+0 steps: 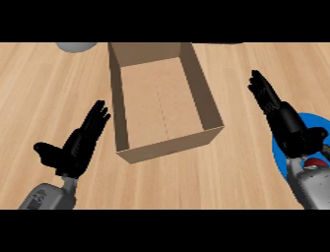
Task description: Pick the eggplant from the plate and place it in the cardboard box
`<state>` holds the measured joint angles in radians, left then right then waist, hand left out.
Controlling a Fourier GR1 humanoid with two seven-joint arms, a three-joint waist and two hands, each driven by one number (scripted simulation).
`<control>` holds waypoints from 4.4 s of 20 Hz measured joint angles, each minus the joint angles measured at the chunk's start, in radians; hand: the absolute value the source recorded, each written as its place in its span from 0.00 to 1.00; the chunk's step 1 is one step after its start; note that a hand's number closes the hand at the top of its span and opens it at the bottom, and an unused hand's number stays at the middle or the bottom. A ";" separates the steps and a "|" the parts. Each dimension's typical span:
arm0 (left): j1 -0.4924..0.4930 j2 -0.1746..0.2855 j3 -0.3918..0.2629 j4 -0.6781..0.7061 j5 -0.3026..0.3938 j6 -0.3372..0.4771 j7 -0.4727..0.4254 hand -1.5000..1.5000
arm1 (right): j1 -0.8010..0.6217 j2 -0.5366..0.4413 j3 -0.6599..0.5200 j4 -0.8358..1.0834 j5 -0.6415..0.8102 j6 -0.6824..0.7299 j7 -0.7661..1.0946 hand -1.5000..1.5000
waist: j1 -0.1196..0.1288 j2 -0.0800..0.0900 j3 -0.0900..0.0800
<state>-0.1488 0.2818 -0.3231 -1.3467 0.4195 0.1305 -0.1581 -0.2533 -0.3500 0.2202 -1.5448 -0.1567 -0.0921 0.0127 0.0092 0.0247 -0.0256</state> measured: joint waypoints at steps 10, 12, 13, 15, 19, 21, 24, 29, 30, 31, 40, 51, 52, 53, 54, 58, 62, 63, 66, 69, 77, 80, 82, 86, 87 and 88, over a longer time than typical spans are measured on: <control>0.033 0.170 0.049 0.011 -0.164 0.142 0.043 0.50 | 0.008 -0.238 -0.207 0.240 -0.169 0.298 -0.047 0.00 | 0.015 -0.009 0.029; 0.038 0.188 0.047 0.000 -0.184 0.157 0.063 0.50 | 0.014 -0.253 -0.267 0.354 -0.213 0.339 -0.086 0.00 | 0.018 -0.010 0.031; 0.046 0.189 0.040 -0.011 -0.197 0.170 0.071 0.50 | 0.009 -0.266 -0.298 0.411 -0.238 0.371 -0.106 0.00 | 0.021 -0.010 0.031; 0.046 0.193 0.040 -0.022 -0.210 0.184 0.094 0.50 | -0.015 -0.298 -0.340 0.532 -0.259 0.456 -0.169 0.00 | 0.023 -0.011 0.031; 0.054 0.197 0.030 -0.052 -0.232 0.199 0.122 0.50 | -0.033 -0.410 -0.332 0.673 -0.176 0.616 -0.304 0.00 | 0.031 -0.011 0.032; 0.056 0.200 0.027 -0.059 -0.239 0.201 0.130 0.50 | -0.040 -0.477 -0.302 0.697 -0.103 0.665 -0.356 0.00 | 0.036 -0.010 0.032; 0.053 0.196 0.019 -0.067 -0.249 0.206 0.144 0.50 | -0.066 -0.566 -0.242 0.715 0.009 0.731 -0.419 0.00 | 0.045 -0.009 0.032; 0.045 0.195 0.014 -0.084 -0.256 0.206 0.163 0.50 | -0.104 -0.679 -0.092 0.688 0.199 0.782 -0.439 0.00 | 0.059 -0.007 0.031; 0.044 0.197 0.016 -0.090 -0.258 0.207 0.165 0.50 | -0.109 -0.698 -0.062 0.682 0.233 0.788 -0.446 0.00 | 0.060 -0.008 0.031; 0.046 0.197 0.013 -0.093 -0.262 0.208 0.167 0.50 | -0.119 -0.709 -0.031 0.677 0.265 0.793 -0.448 0.00 | 0.061 -0.008 0.030; 0.056 0.193 0.029 -0.103 -0.278 0.208 0.183 0.50 | -0.184 -0.711 0.186 0.730 0.484 0.754 -0.537 0.00 | 0.037 -0.013 0.028; 0.083 0.187 0.072 -0.139 -0.299 0.186 0.215 0.50 | -0.277 -0.604 0.276 0.950 0.655 0.642 -0.620 0.00 | 0.017 -0.018 0.027; 0.083 0.183 0.072 -0.144 -0.304 0.188 0.219 0.50 | -0.282 -0.609 0.280 0.973 0.666 0.636 -0.641 0.00 | 0.016 -0.018 0.028; 0.085 0.179 0.075 -0.142 -0.309 0.187 0.216 0.50 | -0.290 -0.609 0.285 0.992 0.680 0.631 -0.654 0.00 | 0.015 -0.019 0.027; 0.089 0.172 0.076 -0.142 -0.314 0.189 0.217 0.50 | -0.290 -0.599 0.289 1.008 0.691 0.618 -0.661 0.00 | 0.014 -0.019 0.027; 0.086 0.155 0.083 -0.128 -0.334 0.185 0.217 0.50 | -0.310 -0.579 0.298 1.070 0.727 0.594 -0.697 0.00 | 0.010 -0.019 0.027; 0.113 0.163 0.100 -0.165 -0.333 0.164 0.229 0.50 | -0.331 -0.554 0.298 1.120 0.750 0.579 -0.712 0.00 | 0.011 -0.020 0.027; 0.109 0.157 0.100 -0.161 -0.342 0.166 0.228 0.50 | -0.343 -0.545 0.298 1.131 0.755 0.581 -0.711 0.00 | 0.010 -0.020 0.027; 0.107 0.150 0.112 -0.155 -0.351 0.159 0.230 0.50 | -0.338 -0.521 0.294 1.145 0.766 0.562 -0.717 0.00 | 0.006 -0.021 0.026; 0.119 0.125 0.104 -0.160 -0.376 0.172 0.231 0.50 | -0.345 -0.514 0.286 1.157 0.773 0.563 -0.725 0.00 | 0.004 -0.022 0.026; 0.122 0.125 0.148 -0.154 -0.375 0.123 0.221 0.50 | -0.355 -0.483 0.268 1.210 0.798 0.545 -0.738 0.00 | 0.004 -0.022 0.026; 0.131 0.113 0.157 -0.142 -0.388 0.119 0.209 0.50 | -0.357 -0.472 0.265 1.219 0.813 0.544 -0.736 0.00 | 0.002 -0.022 0.026; 0.117 0.105 0.166 -0.128 -0.394 0.115 0.210 0.50 | -0.354 -0.459 0.267 1.234 0.829 0.529 -0.742 0.00 | 0.002 -0.022 0.026; 0.131 0.104 0.180 -0.154 -0.396 0.097 0.218 0.50 | -0.357 -0.439 0.267 1.275 0.859 0.502 -0.764 0.00 | 0.005 -0.023 0.023; 0.128 0.102 0.183 -0.152 -0.398 0.095 0.217 0.50 | -0.351 -0.434 0.268 1.284 0.864 0.494 -0.775 1.00 | 0.006 -0.024 0.022; 0.115 0.098 0.183 -0.150 -0.404 0.098 0.230 0.50 | -0.359 -0.430 0.264 1.282 0.862 0.500 -0.772 1.00 | 0.005 -0.026 0.020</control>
<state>-0.0337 0.3796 -0.1402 -1.4967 0.0152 0.2283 0.0720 -0.6122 -0.7798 0.4847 -0.2627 0.7052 0.4079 -0.7597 0.0143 -0.0010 -0.0059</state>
